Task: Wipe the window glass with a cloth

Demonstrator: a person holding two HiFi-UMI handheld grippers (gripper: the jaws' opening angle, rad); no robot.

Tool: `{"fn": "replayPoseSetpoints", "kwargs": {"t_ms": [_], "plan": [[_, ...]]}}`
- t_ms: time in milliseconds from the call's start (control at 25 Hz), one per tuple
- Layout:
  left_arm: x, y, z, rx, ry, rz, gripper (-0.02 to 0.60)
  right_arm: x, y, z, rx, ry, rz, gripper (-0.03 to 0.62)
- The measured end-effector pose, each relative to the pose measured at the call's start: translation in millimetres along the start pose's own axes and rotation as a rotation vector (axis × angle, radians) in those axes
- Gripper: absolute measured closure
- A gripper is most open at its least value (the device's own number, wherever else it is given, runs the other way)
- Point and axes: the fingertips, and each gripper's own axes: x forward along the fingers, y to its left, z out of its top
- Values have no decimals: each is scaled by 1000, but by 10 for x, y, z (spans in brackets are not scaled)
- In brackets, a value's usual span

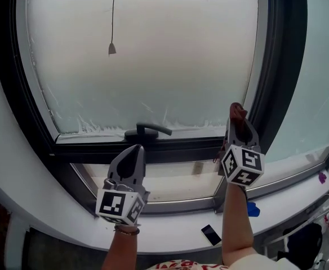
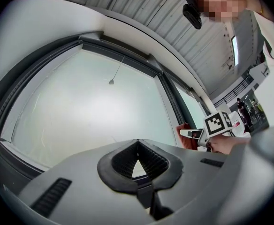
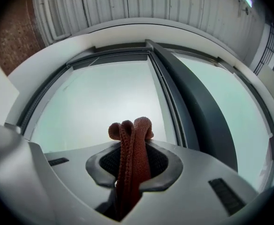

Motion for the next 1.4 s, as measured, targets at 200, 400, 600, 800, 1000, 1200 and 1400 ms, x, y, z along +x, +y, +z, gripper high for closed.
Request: {"fn": "replayPoseSetpoints", "kwargs": {"t_ms": [200, 400, 600, 800, 1000, 1200, 1400], "plan": [[50, 53, -27, 31, 11, 11, 561, 361, -422, 96, -29, -10, -99, 502], [62, 164, -41, 41, 7, 57, 561, 623, -569, 17, -28, 2, -138, 502], [76, 200, -112, 41, 17, 95, 561, 823, -559, -178, -17, 33, -145, 502], [29, 279, -167, 48, 26, 130, 561, 877, -557, -222, -22, -13, -163, 502], [-17, 366, -186, 46, 26, 142, 561, 893, -441, -265, 44, -24, -157, 502], [-83, 480, -139, 54, 23, 125, 561, 898, -219, -248, 77, -9, -135, 502], [-218, 680, -62, 60, 26, 116, 561, 910, 213, -227, 65, -5, -99, 502]]}}
